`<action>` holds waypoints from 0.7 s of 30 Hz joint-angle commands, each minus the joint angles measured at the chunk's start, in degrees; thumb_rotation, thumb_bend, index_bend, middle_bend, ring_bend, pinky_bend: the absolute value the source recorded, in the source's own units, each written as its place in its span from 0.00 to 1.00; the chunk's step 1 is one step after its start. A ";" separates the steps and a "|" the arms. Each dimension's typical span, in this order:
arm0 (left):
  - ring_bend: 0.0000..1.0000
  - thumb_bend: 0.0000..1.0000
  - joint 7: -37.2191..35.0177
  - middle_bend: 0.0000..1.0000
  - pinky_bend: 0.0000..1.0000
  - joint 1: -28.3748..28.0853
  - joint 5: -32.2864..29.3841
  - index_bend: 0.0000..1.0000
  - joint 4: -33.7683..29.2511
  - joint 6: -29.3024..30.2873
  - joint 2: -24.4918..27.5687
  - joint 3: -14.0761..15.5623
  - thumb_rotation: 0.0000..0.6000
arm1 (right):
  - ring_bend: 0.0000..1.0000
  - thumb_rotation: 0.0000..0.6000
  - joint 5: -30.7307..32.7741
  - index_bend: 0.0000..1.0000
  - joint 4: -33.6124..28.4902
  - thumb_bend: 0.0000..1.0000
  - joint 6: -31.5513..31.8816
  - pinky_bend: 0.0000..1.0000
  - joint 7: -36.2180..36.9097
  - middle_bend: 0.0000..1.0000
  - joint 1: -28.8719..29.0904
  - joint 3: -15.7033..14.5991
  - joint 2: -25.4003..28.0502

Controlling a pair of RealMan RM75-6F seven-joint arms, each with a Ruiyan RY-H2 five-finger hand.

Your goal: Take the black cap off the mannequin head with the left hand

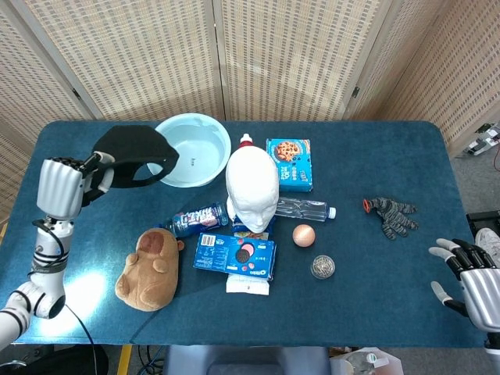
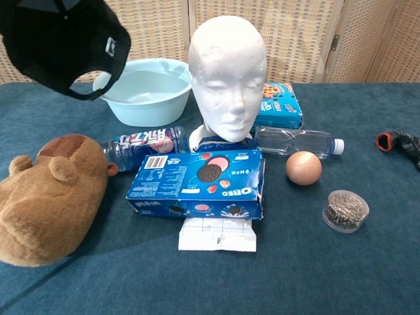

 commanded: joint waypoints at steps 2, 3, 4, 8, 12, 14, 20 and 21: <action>1.00 0.40 -0.06 1.00 1.00 2.56 0.12 0.55 2.33 -0.56 1.16 2.32 1.00 | 0.15 1.00 -0.13 0.30 -0.25 0.28 -0.28 0.22 -0.29 0.23 0.23 0.00 0.00; 1.00 0.40 -0.03 1.00 1.00 2.99 0.20 0.55 3.36 -0.78 1.06 2.82 1.00 | 0.15 1.00 -0.25 0.30 -0.38 0.28 -0.35 0.22 -0.46 0.23 0.32 -0.01 -0.02; 1.00 0.40 -0.03 1.00 1.00 3.23 0.29 0.55 4.20 -1.00 0.89 3.20 1.00 | 0.15 1.00 -0.32 0.30 -0.47 0.28 -0.40 0.22 -0.57 0.23 0.39 0.00 -0.04; 1.00 0.40 0.15 1.00 1.00 3.59 1.18 0.55 8.40 -2.19 -0.10 4.84 1.00 | 0.15 1.00 -0.39 0.30 -0.86 0.28 -0.60 0.22 -1.10 0.23 0.53 -0.04 -0.07; 1.00 0.40 -0.04 1.00 1.00 3.61 2.02 0.55 13.03 -3.52 -1.70 6.31 1.00 | 0.15 1.00 -0.32 0.30 -1.24 0.28 -0.41 0.22 -1.58 0.23 0.36 -0.13 0.02; 1.00 0.40 -0.15 1.00 1.00 3.59 2.45 0.55 15.17 -4.09 -2.47 7.00 1.00 | 0.15 1.00 -0.31 0.30 -1.41 0.28 -0.36 0.22 -1.81 0.23 0.28 -0.19 0.07; 1.00 0.40 -1.36 1.00 1.00 3.99 2.65 0.55 21.41 -6.90 -5.28 8.82 1.00 | 0.15 1.00 -0.50 0.30 -2.01 0.28 -0.15 0.22 -2.42 0.23 0.15 -0.31 0.21; 1.00 0.40 -1.47 1.00 1.00 4.06 2.68 0.55 22.28 -7.29 -5.73 9.07 1.00 | 0.15 1.00 -0.54 0.30 -2.08 0.28 -0.17 0.22 -2.51 0.23 0.16 -0.33 0.18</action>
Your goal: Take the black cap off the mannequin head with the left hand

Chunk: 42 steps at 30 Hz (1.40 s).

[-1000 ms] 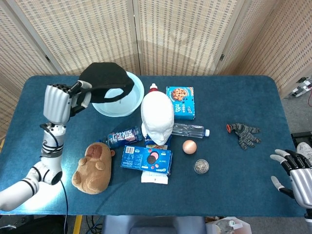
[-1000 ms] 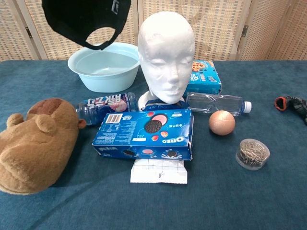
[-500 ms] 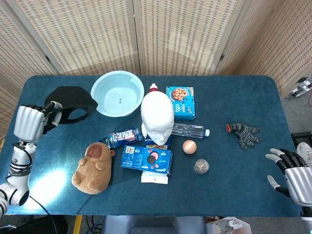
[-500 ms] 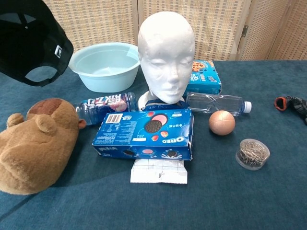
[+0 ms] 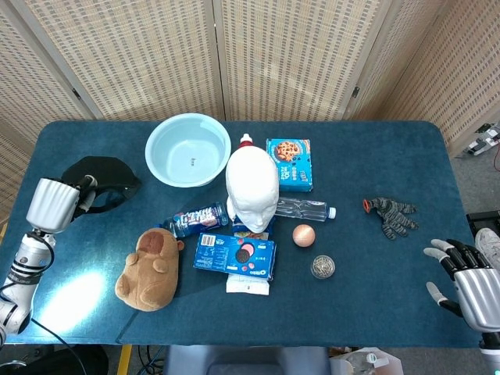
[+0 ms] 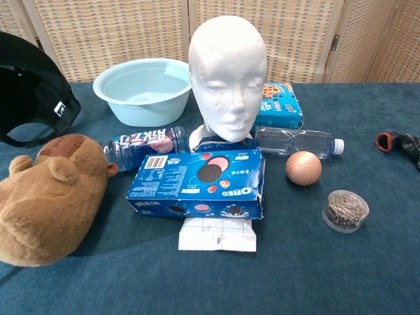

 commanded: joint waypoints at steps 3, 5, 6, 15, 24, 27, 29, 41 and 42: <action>1.00 0.40 -1.33 1.00 1.00 0.57 0.11 0.55 4.70 -3.19 -2.64 1.84 1.00 | 0.15 1.00 -0.14 0.30 -0.28 0.28 -0.08 0.22 -0.43 0.23 -0.05 -0.18 -0.10; 1.00 0.40 -1.32 1.00 1.00 0.73 -0.21 0.55 5.51 -4.28 -3.00 2.04 1.00 | 0.15 1.00 -0.09 0.30 -0.37 0.28 -0.02 0.22 -0.58 0.23 -0.14 -0.21 -0.10; 1.00 0.40 -1.60 1.00 1.00 0.84 -0.40 0.56 5.61 -5.33 -3.07 2.27 1.00 | 0.15 1.00 -0.03 0.30 -0.43 0.28 0.06 0.22 -0.67 0.23 -0.19 -0.20 -0.09; 1.00 0.38 3.12 1.00 1.00 1.09 -1.71 0.53 -1.14 -15.80 0.01 4.61 1.00 | 0.15 1.00 -0.11 0.30 -0.82 0.28 -0.55 0.22 -1.30 0.23 0.16 -0.21 -0.35; 0.99 0.28 16.39 0.98 1.00 1.87 -8.34 0.32 -15.00 -24.99 5.71 3.29 1.00 | 0.15 1.00 0.09 0.30 -1.11 0.28 -0.76 0.22 -1.72 0.23 0.14 -0.30 -0.35; 0.97 0.24 23.68 0.95 1.00 2.32 -12.97 0.23 -21.47 -28.53 8.51 2.27 1.00 | 0.15 1.00 0.05 0.30 -1.15 0.28 -0.80 0.22 -1.77 0.23 0.21 -0.28 -0.37; 0.95 0.23 27.87 0.92 1.00 2.64 -15.90 0.19 -25.38 -29.91 10.21 1.68 1.00 | 0.15 1.00 0.02 0.30 -1.15 0.28 -0.82 0.22 -1.77 0.23 0.25 -0.27 -0.39; 0.57 0.14 43.40 0.44 0.93 6.76 -30.67 0.00 -46.37 -26.30 19.41 0.07 1.00 | 0.15 1.00 0.31 0.30 -0.95 0.28 -0.94 0.22 -1.68 0.23 0.28 -0.22 -0.51; 0.52 0.14 43.28 0.39 0.89 7.27 -30.83 0.00 -47.80 -25.35 20.00 0.11 1.00 | 0.15 1.00 0.33 0.30 -0.90 0.28 -1.02 0.22 -1.68 0.23 0.33 -0.22 -0.56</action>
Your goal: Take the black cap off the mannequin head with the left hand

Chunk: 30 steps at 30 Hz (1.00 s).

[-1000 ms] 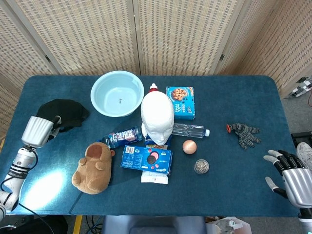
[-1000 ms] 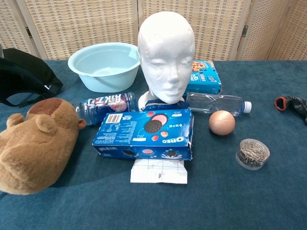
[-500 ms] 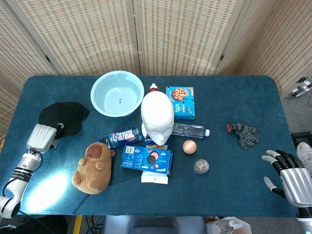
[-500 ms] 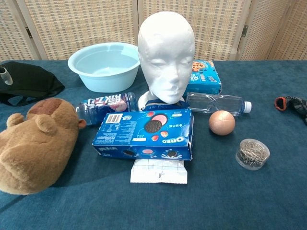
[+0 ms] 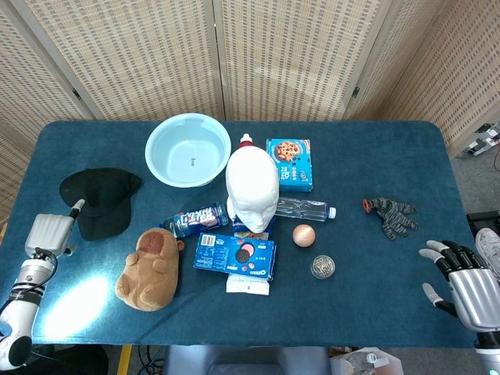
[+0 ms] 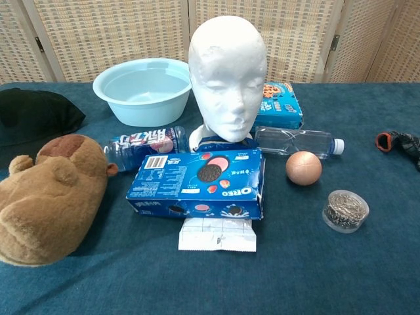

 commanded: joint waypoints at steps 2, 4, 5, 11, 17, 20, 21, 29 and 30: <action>0.45 0.13 0.85 0.31 0.81 2.69 -2.10 0.00 -6.26 4.15 3.49 -0.11 1.00 | 0.15 1.00 0.07 0.30 0.13 0.28 -0.16 0.22 0.03 0.23 0.11 0.04 -0.12; 0.38 0.13 -1.48 0.25 0.73 4.05 -0.63 0.00 -8.09 6.51 4.35 -0.02 1.00 | 0.15 1.00 0.11 0.30 0.22 0.28 -0.25 0.22 0.03 0.23 0.20 0.09 -0.12; 0.36 0.13 -2.61 0.24 0.70 4.70 0.22 0.00 -8.68 7.69 4.60 0.05 1.00 | 0.15 1.00 0.15 0.30 0.23 0.28 -0.34 0.22 0.01 0.23 0.25 0.11 -0.11; 0.30 0.11 -10.27 0.19 0.57 9.54 6.87 0.00 -12.34 17.35 5.77 0.28 1.00 | 0.15 1.00 0.14 0.30 0.40 0.28 -0.80 0.22 0.00 0.23 0.57 0.13 -0.22; 0.28 0.11 -14.85 0.19 0.50 13.88 11.25 0.00 -16.17 24.16 6.72 1.33 1.00 | 0.15 1.00 0.00 0.30 0.63 0.28 -1.72 0.22 -0.17 0.23 1.10 -0.01 -0.32; 0.28 0.11 -15.24 0.19 0.46 15.82 12.72 0.00 -17.92 26.77 7.02 2.10 1.00 | 0.15 1.00 -0.43 0.30 0.62 0.28 -2.07 0.22 0.16 0.23 1.41 -0.15 -0.29; 0.28 0.11 -15.63 0.19 0.45 16.52 13.41 0.00 -18.33 27.50 7.05 2.54 1.00 | 0.15 1.00 -0.59 0.30 0.60 0.28 -2.24 0.22 0.31 0.23 1.53 -0.23 -0.25; 0.27 0.11 -16.91 0.19 0.41 19.97 19.38 0.00 -18.44 31.23 5.53 5.53 1.00 | 0.15 1.00 -1.68 0.30 0.25 0.28 -2.26 0.22 0.77 0.23 2.03 -0.40 0.15; 0.27 0.11 -16.89 0.19 0.41 20.20 19.84 0.00 -18.39 31.45 5.33 5.70 1.00 | 0.15 1.00 -1.80 0.30 0.21 0.28 -2.23 0.22 0.72 0.23 2.07 -0.40 0.19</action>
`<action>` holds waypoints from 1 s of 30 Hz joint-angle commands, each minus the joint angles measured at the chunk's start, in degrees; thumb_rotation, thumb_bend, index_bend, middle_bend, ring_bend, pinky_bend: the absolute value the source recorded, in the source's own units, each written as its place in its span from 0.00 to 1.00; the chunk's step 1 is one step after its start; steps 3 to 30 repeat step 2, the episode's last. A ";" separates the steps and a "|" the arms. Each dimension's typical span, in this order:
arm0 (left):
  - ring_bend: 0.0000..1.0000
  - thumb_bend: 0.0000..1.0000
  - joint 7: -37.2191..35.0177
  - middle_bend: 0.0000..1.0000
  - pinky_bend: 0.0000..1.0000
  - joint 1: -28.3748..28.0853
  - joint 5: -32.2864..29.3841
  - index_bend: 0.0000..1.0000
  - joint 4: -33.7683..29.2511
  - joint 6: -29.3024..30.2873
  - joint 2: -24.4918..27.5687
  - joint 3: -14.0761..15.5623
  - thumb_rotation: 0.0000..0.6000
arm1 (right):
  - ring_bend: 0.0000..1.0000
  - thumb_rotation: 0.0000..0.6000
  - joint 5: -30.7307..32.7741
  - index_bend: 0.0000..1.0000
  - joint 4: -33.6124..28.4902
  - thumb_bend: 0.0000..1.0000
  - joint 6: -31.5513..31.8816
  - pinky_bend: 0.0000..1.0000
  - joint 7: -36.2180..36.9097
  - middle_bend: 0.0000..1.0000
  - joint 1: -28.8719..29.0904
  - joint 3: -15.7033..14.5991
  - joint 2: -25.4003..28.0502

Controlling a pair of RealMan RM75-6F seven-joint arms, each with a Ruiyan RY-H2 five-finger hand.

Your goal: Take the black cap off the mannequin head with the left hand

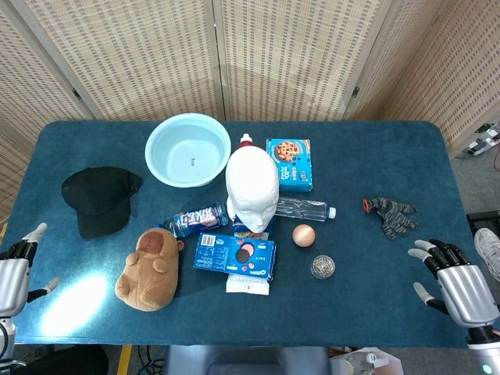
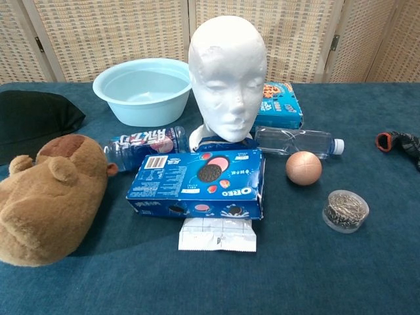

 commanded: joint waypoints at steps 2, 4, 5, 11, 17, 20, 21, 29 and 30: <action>0.27 0.11 -0.01 0.19 0.41 1.25 2.10 0.00 0.09 1.07 -1.00 1.09 1.00 | 0.15 1.00 -0.41 0.30 -0.21 0.28 0.10 0.22 -0.15 0.23 0.18 -0.02 0.13; 0.27 0.11 -0.01 0.19 0.41 1.25 2.10 0.00 0.09 1.07 -1.00 1.09 1.00 | 0.15 1.00 -0.41 0.30 -0.21 0.28 0.10 0.22 -0.15 0.23 0.18 -0.02 0.13; 0.27 0.11 -0.01 0.19 0.41 1.25 2.10 0.00 0.09 1.07 -1.00 1.09 1.00 | 0.15 1.00 -0.41 0.30 -0.21 0.28 0.10 0.22 -0.15 0.23 0.18 -0.02 0.13; 0.27 0.11 -0.01 0.19 0.41 1.25 2.10 0.00 0.09 1.07 -1.00 1.09 1.00 | 0.15 1.00 -0.41 0.30 -0.21 0.28 0.10 0.22 -0.15 0.23 0.18 -0.02 0.13; 0.27 0.11 -0.01 0.19 0.41 1.25 2.10 0.00 0.09 1.07 -1.00 1.09 1.00 | 0.15 1.00 -0.41 0.30 -0.21 0.28 0.10 0.22 -0.15 0.23 0.18 -0.02 0.13; 0.27 0.11 -0.01 0.19 0.41 1.25 2.10 0.00 0.09 1.07 -1.00 1.09 1.00 | 0.15 1.00 -0.41 0.30 -0.21 0.28 0.10 0.22 -0.15 0.23 0.18 -0.02 0.13; 0.27 0.11 -0.01 0.19 0.41 1.25 2.10 0.00 0.09 1.07 -1.00 1.09 1.00 | 0.15 1.00 -0.41 0.30 -0.21 0.28 0.10 0.22 -0.15 0.23 0.18 -0.02 0.13; 0.27 0.11 -0.01 0.19 0.41 1.25 2.10 0.00 0.09 1.07 -1.00 1.09 1.00 | 0.15 1.00 -0.41 0.30 -0.21 0.28 0.10 0.22 -0.15 0.23 0.18 -0.02 0.13; 0.27 0.11 -0.01 0.19 0.41 1.25 2.10 0.00 0.09 1.07 -1.00 1.09 1.00 | 0.15 1.00 -0.41 0.30 -0.21 0.28 0.10 0.22 -0.15 0.23 0.18 -0.02 0.13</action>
